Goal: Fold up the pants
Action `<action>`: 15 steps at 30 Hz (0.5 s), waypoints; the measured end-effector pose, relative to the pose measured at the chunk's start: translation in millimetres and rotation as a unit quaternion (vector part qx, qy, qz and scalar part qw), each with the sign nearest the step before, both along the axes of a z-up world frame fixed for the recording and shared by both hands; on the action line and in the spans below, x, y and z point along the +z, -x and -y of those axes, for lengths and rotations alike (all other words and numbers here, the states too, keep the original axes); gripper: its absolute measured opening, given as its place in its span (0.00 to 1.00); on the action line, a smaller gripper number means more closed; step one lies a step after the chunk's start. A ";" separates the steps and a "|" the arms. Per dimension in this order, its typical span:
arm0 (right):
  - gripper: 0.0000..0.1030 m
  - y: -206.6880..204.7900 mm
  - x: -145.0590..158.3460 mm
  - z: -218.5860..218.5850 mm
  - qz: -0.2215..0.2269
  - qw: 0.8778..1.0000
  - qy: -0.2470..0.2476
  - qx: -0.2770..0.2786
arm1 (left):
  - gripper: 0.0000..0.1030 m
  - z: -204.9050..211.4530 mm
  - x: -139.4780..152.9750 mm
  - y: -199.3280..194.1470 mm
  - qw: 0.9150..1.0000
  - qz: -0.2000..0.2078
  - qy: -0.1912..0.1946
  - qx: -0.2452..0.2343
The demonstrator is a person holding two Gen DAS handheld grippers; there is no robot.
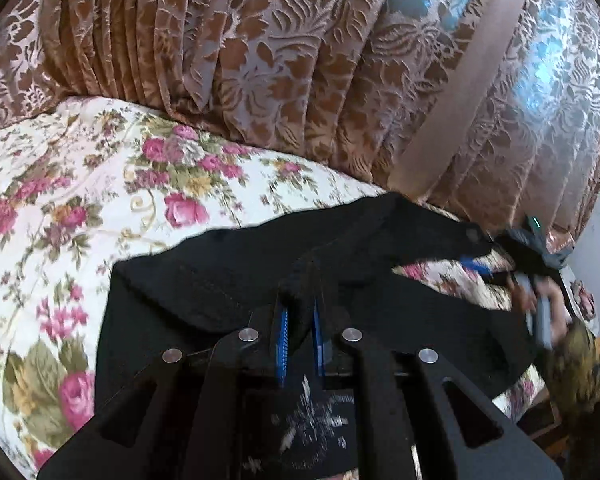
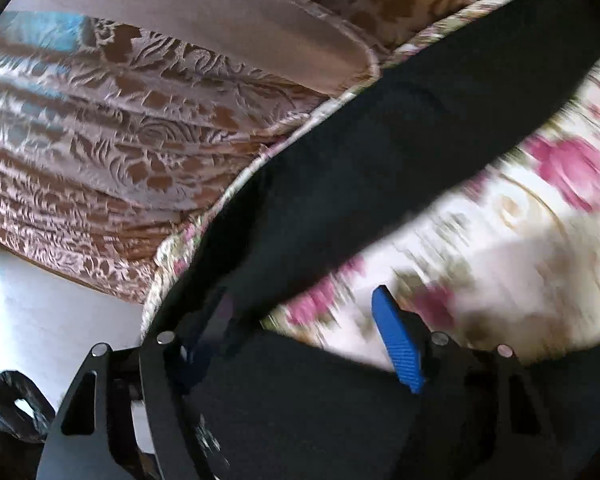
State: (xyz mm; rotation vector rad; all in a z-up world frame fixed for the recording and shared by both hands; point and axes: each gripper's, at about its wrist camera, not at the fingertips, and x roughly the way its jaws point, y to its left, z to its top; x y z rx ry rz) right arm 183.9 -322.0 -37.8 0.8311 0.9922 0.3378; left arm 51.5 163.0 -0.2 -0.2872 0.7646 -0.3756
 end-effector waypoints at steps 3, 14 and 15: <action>0.69 -36.5 -2.6 -6.5 -0.015 1.000 -0.017 -0.008 | 0.08 1.7 -3.6 8.3 1.000 0.001 0.005 -0.008; 0.61 -119.8 -18.4 -1.1 -0.065 0.996 -0.018 -0.064 | 0.08 9.1 -9.8 35.3 0.998 0.000 -0.021 -0.053; 0.58 -126.3 -19.9 -0.1 -0.070 0.995 -0.021 -0.067 | 0.08 8.7 -9.9 36.5 0.998 0.000 -0.024 -0.055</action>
